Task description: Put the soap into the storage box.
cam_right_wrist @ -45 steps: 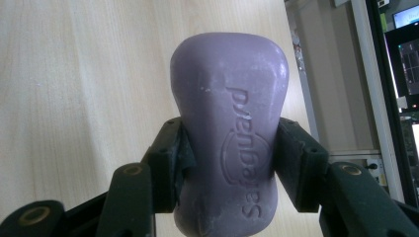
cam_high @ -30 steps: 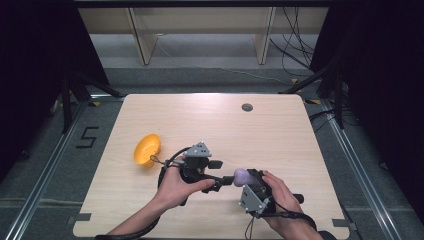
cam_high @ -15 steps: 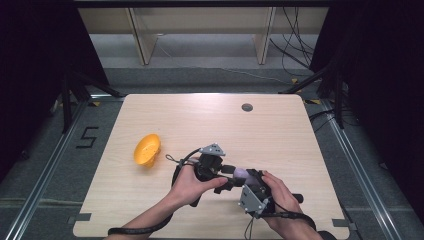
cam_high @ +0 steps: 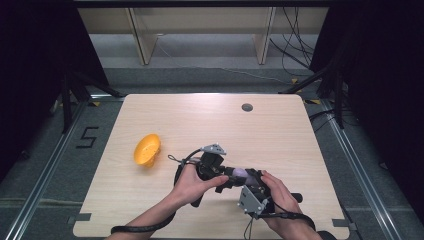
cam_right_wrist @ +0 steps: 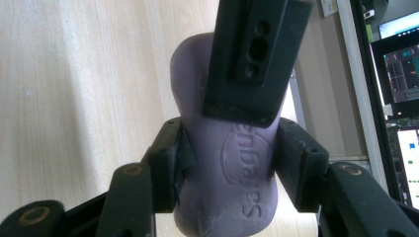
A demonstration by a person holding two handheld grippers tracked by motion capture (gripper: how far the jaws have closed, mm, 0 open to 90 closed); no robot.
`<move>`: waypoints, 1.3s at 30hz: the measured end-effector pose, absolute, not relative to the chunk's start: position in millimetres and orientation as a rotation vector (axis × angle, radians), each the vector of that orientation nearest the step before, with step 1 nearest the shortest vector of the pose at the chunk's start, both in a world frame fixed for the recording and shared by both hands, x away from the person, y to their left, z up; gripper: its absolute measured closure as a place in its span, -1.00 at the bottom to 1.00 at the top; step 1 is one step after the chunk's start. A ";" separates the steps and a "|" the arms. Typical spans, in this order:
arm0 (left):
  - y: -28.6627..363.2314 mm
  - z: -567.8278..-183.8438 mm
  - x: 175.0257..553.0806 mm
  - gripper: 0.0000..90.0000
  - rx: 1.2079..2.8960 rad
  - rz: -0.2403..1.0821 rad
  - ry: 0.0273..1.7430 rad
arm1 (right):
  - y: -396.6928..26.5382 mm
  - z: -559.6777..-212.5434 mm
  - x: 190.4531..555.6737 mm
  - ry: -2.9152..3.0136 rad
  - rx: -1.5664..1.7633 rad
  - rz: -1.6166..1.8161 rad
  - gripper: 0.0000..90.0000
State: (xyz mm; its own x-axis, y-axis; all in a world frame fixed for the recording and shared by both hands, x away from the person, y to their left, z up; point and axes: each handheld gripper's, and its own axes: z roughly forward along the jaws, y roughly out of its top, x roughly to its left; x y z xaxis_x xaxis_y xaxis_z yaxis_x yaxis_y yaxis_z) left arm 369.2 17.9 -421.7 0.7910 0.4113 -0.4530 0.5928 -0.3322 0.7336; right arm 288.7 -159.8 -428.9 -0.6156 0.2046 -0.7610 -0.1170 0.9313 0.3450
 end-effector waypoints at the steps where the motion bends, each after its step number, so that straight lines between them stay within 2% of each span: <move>1: 17.9 -421.7 369.2 0.11 1.971 -0.226 0.753 | -159.8 -428.9 288.7 2.188 0.062 0.457 0.12; 11: 19.4 -422.5 370.6 0.15 1.963 -0.262 0.774 | -159.3 -430.5 288.1 2.175 0.046 0.452 0.12; 17: 24.4 -419.0 369.9 0.25 1.921 -0.290 0.768 | -159.0 -430.2 288.0 2.149 0.027 0.458 0.11; 25: 24.6 -415.5 365.1 0.31 1.914 -0.240 0.742 | -158.6 -430.6 289.5 2.142 0.021 0.477 0.09; 32: 25.6 -413.6 364.5 0.31 1.921 -0.194 0.733 | -160.8 -429.0 291.2 2.116 0.053 0.466 -0.27; 39: 27.8 -413.4 364.0 0.31 1.937 -0.135 0.720 | -160.4 -427.6 289.9 2.110 0.021 0.464 -0.31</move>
